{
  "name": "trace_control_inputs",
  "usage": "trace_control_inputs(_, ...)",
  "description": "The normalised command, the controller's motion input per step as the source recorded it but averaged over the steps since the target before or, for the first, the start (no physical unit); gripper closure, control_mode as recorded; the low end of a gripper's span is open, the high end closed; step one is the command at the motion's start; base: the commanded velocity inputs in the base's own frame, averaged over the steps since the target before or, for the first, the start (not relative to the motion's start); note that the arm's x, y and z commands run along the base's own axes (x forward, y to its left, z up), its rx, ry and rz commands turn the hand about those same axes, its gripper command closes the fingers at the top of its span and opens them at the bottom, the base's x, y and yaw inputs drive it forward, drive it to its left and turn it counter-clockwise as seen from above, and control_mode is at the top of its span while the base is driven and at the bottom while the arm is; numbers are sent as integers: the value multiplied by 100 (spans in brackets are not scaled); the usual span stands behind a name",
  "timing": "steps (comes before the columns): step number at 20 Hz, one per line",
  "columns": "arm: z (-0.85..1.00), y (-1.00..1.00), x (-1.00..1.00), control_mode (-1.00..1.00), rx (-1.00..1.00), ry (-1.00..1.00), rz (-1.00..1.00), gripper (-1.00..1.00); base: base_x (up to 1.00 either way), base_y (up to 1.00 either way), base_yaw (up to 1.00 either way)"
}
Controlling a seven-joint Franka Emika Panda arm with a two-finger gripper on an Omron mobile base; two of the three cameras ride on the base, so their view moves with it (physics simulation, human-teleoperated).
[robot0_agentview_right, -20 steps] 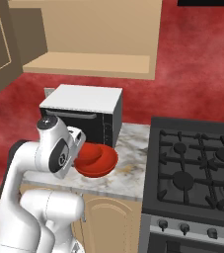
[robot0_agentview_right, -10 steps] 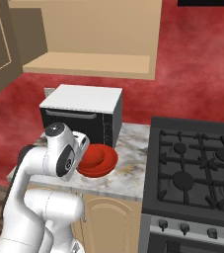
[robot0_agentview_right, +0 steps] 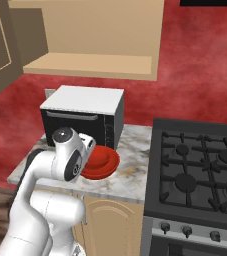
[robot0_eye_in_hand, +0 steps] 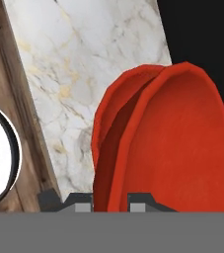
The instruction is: Pick up the bowls on the counter and stack them on top of one another in the open cabinet. Place the smaller bowl on top of the larger bowl.
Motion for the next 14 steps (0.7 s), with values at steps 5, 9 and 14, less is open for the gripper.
trace_control_inputs(5, -57, 0, 12, -100, 0, -13, 0, 100, 0, 0, 0)
trace_control_inputs(9, -68, 0, 10, -100, -2, -6, 0, 100, 0, 0, 0)
trace_control_inputs(14, -69, 5, 10, -100, -1, -1, 0, 100, 0, 0, 0)
